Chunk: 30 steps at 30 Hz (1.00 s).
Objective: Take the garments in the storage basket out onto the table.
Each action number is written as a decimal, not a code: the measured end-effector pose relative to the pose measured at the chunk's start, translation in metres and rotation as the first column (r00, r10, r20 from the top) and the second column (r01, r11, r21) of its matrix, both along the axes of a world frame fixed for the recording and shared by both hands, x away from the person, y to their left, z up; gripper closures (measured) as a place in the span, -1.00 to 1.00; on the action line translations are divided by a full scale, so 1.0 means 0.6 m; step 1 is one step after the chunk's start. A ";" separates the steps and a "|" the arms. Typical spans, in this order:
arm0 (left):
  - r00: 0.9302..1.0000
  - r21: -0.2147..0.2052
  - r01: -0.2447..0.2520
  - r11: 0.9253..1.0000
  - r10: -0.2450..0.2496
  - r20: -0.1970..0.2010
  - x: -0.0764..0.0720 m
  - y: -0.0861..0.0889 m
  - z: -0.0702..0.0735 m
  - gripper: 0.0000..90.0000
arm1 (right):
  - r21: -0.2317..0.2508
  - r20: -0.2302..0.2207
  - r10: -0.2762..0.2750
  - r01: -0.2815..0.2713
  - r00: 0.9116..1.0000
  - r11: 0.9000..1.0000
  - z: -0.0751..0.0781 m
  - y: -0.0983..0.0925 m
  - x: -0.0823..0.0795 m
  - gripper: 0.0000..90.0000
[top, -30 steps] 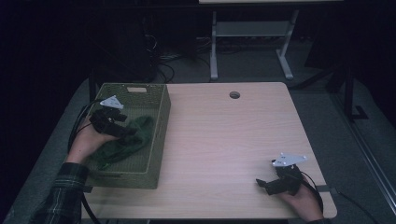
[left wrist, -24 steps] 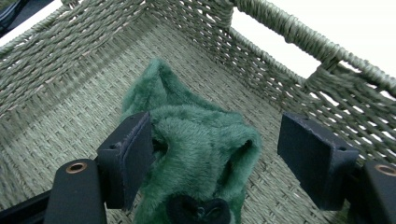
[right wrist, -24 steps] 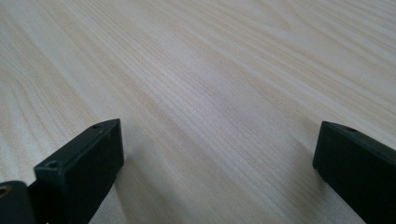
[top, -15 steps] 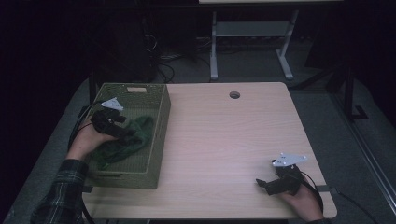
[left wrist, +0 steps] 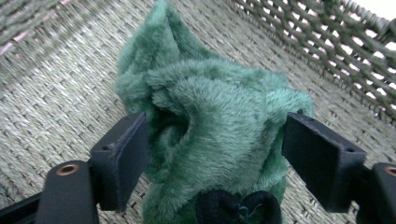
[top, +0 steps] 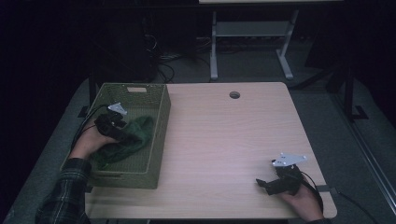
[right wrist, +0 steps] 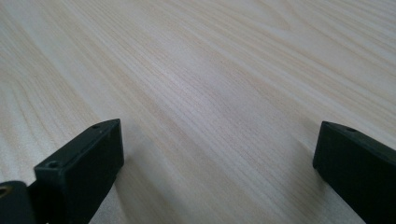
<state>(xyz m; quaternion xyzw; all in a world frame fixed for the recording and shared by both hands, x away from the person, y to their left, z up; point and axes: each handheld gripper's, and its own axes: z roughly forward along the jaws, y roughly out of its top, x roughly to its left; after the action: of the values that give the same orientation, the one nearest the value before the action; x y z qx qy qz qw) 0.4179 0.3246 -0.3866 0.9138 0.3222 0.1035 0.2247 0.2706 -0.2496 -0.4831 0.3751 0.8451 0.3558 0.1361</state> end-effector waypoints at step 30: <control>1.000 -0.031 0.018 0.999 -0.018 0.018 -0.033 0.015 0.086 0.70 | 0.000 -0.001 -0.001 0.001 1.000 1.000 0.000 0.000 0.000 -0.97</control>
<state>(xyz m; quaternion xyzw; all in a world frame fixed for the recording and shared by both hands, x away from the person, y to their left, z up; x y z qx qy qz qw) 0.3979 0.3337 -0.3347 0.9121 0.3134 0.1048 0.2425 0.2705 -0.2495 -0.4830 0.3757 0.8450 0.3557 0.1357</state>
